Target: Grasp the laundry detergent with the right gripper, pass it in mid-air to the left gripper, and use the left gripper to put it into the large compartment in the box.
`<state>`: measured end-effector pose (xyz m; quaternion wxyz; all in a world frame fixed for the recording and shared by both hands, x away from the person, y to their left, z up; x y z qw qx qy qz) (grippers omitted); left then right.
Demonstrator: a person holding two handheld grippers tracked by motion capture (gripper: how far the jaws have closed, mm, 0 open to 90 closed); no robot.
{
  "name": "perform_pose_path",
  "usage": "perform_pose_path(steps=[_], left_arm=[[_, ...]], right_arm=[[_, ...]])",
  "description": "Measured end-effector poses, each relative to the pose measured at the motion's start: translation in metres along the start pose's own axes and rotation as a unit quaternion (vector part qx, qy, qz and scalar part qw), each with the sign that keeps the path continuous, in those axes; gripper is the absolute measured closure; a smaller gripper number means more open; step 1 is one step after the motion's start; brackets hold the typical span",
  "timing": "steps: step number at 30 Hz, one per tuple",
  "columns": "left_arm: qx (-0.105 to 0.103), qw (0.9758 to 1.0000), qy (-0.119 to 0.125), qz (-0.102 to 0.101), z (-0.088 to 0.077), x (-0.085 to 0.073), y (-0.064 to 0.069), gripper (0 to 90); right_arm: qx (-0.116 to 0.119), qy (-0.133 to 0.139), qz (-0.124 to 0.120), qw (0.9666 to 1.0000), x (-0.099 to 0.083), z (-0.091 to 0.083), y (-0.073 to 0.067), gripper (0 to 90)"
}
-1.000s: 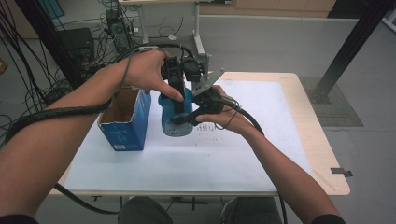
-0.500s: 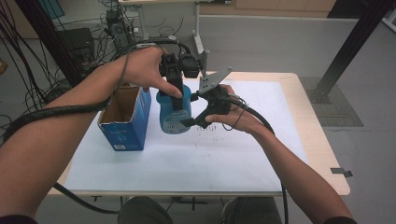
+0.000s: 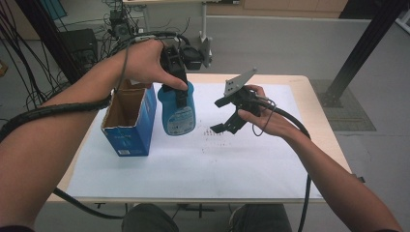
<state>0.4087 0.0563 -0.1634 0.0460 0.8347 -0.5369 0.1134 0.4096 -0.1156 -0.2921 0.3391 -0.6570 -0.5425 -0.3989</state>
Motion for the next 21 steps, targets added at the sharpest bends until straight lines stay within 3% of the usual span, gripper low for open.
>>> perform_pose_path(steps=[6,11,18,21], left_arm=[[0.018,0.9989,0.005,-0.042,-0.017,0.000,-0.008,36.9],[0.039,0.9966,0.004,-0.072,-0.033,-0.004,-0.018,36.9],[0.064,0.9902,0.003,-0.124,-0.059,-0.008,-0.034,37.0],[0.075,0.9855,0.010,-0.151,-0.071,-0.012,-0.041,36.9]], right_arm=[[-0.027,-0.027,0.009,0.9992,-0.006,-0.027,0.007,4.9],[-0.043,-0.048,0.012,0.9979,-0.011,-0.045,0.012,4.9],[-0.060,-0.057,0.016,0.9964,-0.014,-0.063,0.017,4.9],[-0.063,-0.061,0.018,0.9960,-0.015,-0.067,0.018,4.9]])
Point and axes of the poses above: each handheld gripper's, and its own axes: z roughly forward along the jaws, x roughly out of its top, y roughly to its right, the point moved 3 cm from there along z, roughly forward along the jaws, and after that the axes turned 14 degrees about y, right-handed, at the moved point
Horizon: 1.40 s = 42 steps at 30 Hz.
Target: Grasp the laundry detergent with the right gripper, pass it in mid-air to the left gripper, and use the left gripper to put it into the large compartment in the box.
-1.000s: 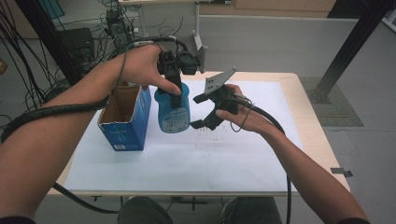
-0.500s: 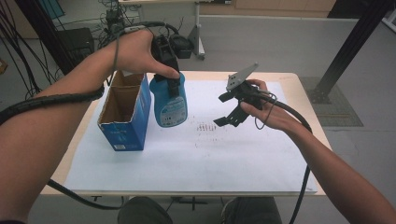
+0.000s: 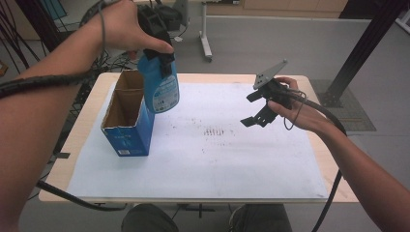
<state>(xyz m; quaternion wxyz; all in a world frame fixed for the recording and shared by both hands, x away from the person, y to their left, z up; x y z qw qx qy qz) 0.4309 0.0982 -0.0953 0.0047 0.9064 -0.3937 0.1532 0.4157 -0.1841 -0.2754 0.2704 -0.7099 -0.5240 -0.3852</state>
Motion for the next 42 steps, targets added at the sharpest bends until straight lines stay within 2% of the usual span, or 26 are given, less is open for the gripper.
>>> perform_pose_path(steps=[1,3,5,8,12,14,17,18,20,22,23,24,25,28,29,31,33,34,37,40,42], left_arm=[[0.003,1.0000,0.000,-0.004,-0.003,-0.001,-0.002,36.9],[0.010,0.9995,0.000,-0.029,-0.009,-0.002,-0.008,36.9],[0.014,0.9989,-0.002,-0.046,-0.015,-0.003,-0.013,36.9],[0.016,0.9964,-0.001,-0.083,-0.024,-0.007,-0.022,36.9],[0.026,0.9930,0.003,-0.115,-0.033,-0.011,-0.033,37.0],[0.033,0.9904,0.006,-0.134,-0.038,-0.013,-0.039,37.0],[0.042,0.9846,0.010,-0.170,-0.047,-0.016,-0.049,37.0],[0.044,0.9835,0.012,-0.175,-0.048,-0.017,-0.051,37.0],[0.051,0.9797,0.017,-0.193,-0.053,-0.018,-0.057,37.0],[0.057,0.9748,0.022,-0.214,-0.057,-0.020,-0.063,37.0],[0.062,0.9714,0.026,-0.228,-0.059,-0.021,-0.066,37.0],[0.065,0.9699,0.027,-0.233,-0.061,-0.022,-0.069,37.0],[0.068,0.9665,0.030,-0.246,-0.063,-0.023,-0.072,37.0],[0.076,0.9589,0.030,-0.272,-0.066,-0.027,-0.079,37.0],[0.078,0.9574,0.029,-0.276,-0.067,-0.028,-0.081,37.0],[0.085,0.9520,0.026,-0.293,-0.068,-0.032,-0.086,37.0],[0.092,0.9481,0.023,-0.304,-0.068,-0.035,-0.088,37.0],[0.095,0.9452,0.022,-0.312,-0.068,-0.037,-0.090,37.0],[0.099,0.9387,0.023,-0.329,-0.068,-0.042,-0.095,37.0],[0.100,0.9332,0.024,-0.344,-0.066,-0.047,-0.098,37.0],[0.101,0.9305,0.024,-0.351,-0.065,-0.049,-0.100,37.0]], right_arm=[[-0.001,-0.002,0.002,1.0000,0.000,-0.001,0.000,4.9],[-0.001,-0.004,0.001,1.0000,-0.001,-0.002,0.001,4.9],[-0.002,-0.006,0.002,1.0000,-0.002,-0.003,0.001,4.9],[-0.002,-0.010,0.001,1.0000,-0.001,-0.005,0.001,5.0],[-0.003,-0.009,-0.001,1.0000,0.001,-0.008,0.002,5.0],[-0.003,-0.010,-0.002,0.9999,0.002,-0.009,0.002,5.0],[-0.006,-0.012,-0.004,0.9999,0.004,-0.012,0.003,5.0],[-0.006,-0.012,-0.004,0.9999,0.004,-0.012,0.003,5.0],[-0.007,-0.012,-0.007,0.9999,0.004,-0.014,0.003,5.0],[-0.009,-0.016,-0.006,0.9998,0.004,-0.015,0.004,5.0],[-0.010,-0.018,-0.007,0.9998,0.004,-0.016,0.004,5.0],[-0.010,-0.019,-0.009,0.9997,0.004,-0.017,0.004,5.0],[-0.011,-0.021,-0.009,0.9997,0.005,-0.017,0.004,5.0],[-0.013,-0.021,-0.010,0.9996,0.006,-0.019,0.004,5.0],[-0.013,-0.022,-0.010,0.9996,0.006,-0.019,0.005,5.0],[-0.013,-0.023,-0.012,0.9996,0.007,-0.019,0.005,5.0],[-0.013,-0.024,-0.013,0.9995,0.008,-0.018,0.004,5.0],[-0.013,-0.025,-0.013,0.9995,0.008,-0.018,0.004,5.0],[-0.012,-0.026,-0.021,0.9994,0.010,-0.017,0.003,5.0],[-0.012,-0.028,-0.024,0.9992,0.012,-0.017,0.002,5.0],[-0.012,-0.030,-0.024,0.9992,0.012,-0.017,0.001,5.1]])
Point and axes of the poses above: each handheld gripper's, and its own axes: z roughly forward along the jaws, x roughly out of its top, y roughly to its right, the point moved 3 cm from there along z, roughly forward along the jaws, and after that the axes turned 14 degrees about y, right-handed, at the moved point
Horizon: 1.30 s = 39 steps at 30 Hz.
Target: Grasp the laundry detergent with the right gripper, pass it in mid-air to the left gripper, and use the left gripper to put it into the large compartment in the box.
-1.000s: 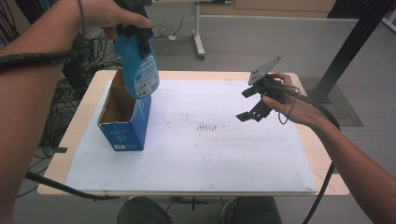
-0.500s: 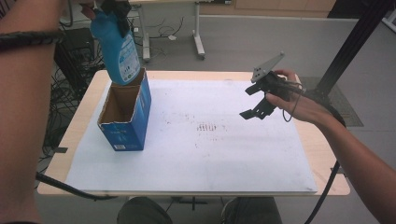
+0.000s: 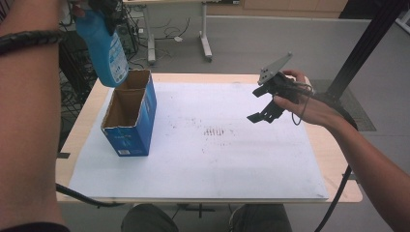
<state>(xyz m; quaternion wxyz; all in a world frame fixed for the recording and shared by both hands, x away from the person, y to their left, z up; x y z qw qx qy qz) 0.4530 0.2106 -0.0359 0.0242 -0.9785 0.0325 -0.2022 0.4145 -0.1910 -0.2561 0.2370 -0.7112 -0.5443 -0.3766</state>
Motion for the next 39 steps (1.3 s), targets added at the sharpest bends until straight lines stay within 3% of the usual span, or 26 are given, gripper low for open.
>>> perform_pose_path(steps=[5,14,39], left_arm=[[0.008,0.9997,0.003,-0.024,0.010,-0.004,-0.007,37.0],[0.013,0.9989,-0.005,-0.044,0.023,-0.009,-0.012,37.0],[0.009,0.9988,-0.005,-0.047,0.054,-0.019,-0.016,36.9]], right_arm=[[-0.001,-0.001,-0.005,1.0000,0.001,-0.001,-0.001,5.1],[0.002,-0.005,-0.009,0.9999,0.000,0.001,-0.003,5.1],[0.003,-0.010,-0.011,0.9999,-0.003,0.003,-0.002,5.2]])
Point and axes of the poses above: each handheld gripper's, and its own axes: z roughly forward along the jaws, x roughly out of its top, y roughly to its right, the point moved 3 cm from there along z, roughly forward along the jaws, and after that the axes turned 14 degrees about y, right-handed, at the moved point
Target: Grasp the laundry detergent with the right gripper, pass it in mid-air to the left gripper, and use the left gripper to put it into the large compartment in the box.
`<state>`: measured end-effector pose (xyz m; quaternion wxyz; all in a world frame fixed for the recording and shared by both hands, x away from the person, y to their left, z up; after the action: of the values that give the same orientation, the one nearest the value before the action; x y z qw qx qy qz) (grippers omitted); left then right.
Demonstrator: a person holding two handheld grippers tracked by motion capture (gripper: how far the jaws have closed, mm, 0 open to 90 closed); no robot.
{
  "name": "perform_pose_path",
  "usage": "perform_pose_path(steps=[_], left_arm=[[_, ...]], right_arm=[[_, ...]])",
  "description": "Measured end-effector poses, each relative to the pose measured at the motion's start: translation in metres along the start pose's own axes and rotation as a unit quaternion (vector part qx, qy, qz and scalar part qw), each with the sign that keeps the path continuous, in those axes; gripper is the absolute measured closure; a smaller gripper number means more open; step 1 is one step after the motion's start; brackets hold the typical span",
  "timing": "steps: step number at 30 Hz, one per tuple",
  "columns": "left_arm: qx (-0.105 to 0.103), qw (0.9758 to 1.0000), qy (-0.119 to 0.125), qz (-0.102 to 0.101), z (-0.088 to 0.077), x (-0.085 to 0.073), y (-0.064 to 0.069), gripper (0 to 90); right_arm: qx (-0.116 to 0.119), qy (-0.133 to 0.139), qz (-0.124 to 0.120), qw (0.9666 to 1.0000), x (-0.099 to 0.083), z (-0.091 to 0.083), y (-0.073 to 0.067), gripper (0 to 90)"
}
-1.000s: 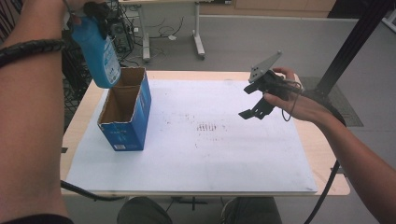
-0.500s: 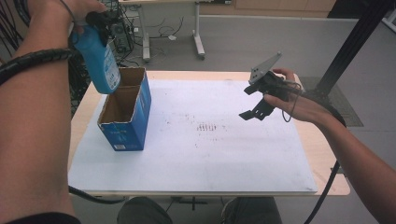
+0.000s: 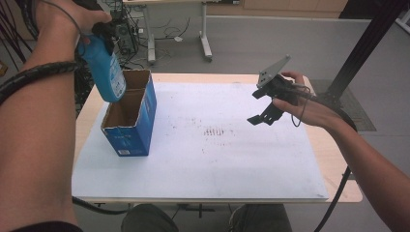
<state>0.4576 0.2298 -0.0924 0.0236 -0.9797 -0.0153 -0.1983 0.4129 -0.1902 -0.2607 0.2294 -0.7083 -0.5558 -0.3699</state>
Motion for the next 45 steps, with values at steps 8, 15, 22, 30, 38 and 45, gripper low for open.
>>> perform_pose_path(steps=[8,15,22,30,38,45], left_arm=[[-0.005,1.0000,-0.004,-0.001,0.020,-0.007,-0.002,36.9],[-0.008,0.9999,-0.008,0.001,0.035,-0.012,-0.001,36.9],[-0.013,0.9999,-0.011,0.003,0.051,-0.017,0.002,36.9],[-0.014,0.9998,-0.013,0.006,0.065,-0.021,0.004,36.9],[-0.015,0.9998,-0.015,0.007,0.082,-0.026,0.005,36.9],[-0.018,0.9996,-0.019,0.008,0.100,-0.033,0.004,36.9]], right_arm=[[0.000,-0.001,-0.002,1.0000,0.001,0.002,0.000,5.2],[0.000,-0.001,-0.001,1.0000,0.001,0.003,0.000,5.2],[-0.001,-0.003,-0.001,1.0000,-0.001,0.004,-0.001,5.2],[-0.002,-0.003,0.001,1.0000,-0.002,0.003,0.000,5.2],[-0.002,-0.006,0.003,1.0000,-0.005,0.006,0.000,5.2],[-0.002,-0.009,0.002,1.0000,-0.007,0.008,0.000,5.2]])
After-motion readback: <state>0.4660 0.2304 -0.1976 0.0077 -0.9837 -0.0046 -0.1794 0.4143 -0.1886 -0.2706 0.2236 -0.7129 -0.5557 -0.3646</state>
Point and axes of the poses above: each handheld gripper's, and its own axes: z roughly forward along the jaws, x roughly out of its top, y roughly to its right, the point moved 3 cm from there along z, roughly forward along the jaws, and after that the axes turned 14 degrees about y, right-handed, at the moved point
